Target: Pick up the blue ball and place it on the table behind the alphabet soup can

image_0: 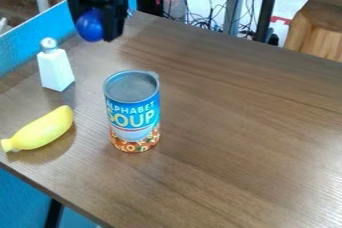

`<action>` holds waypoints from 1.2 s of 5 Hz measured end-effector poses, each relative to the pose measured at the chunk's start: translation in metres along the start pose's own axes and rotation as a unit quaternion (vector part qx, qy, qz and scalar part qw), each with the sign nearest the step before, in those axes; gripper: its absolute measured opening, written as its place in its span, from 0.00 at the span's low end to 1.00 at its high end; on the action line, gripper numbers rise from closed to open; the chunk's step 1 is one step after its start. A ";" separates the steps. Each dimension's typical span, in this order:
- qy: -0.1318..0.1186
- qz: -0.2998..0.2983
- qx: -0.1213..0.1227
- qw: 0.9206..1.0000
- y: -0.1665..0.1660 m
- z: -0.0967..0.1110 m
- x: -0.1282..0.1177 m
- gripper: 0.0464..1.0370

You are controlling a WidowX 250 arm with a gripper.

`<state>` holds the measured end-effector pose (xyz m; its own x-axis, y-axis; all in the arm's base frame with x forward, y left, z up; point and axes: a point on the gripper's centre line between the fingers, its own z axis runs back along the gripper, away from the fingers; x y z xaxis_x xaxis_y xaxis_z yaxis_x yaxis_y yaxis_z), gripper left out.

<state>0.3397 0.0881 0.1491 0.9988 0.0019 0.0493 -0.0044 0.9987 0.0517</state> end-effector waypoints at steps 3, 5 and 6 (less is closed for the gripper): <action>0.058 -0.034 -0.020 0.998 -0.011 -0.059 0.017 0.79; 0.074 -0.016 -0.031 0.997 -0.016 -0.090 0.010 0.79; 0.072 -0.009 -0.041 0.997 -0.020 -0.094 0.010 0.79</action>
<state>0.3542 0.0730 0.0552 0.9953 -0.0149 -0.0952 0.0120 0.9995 -0.0303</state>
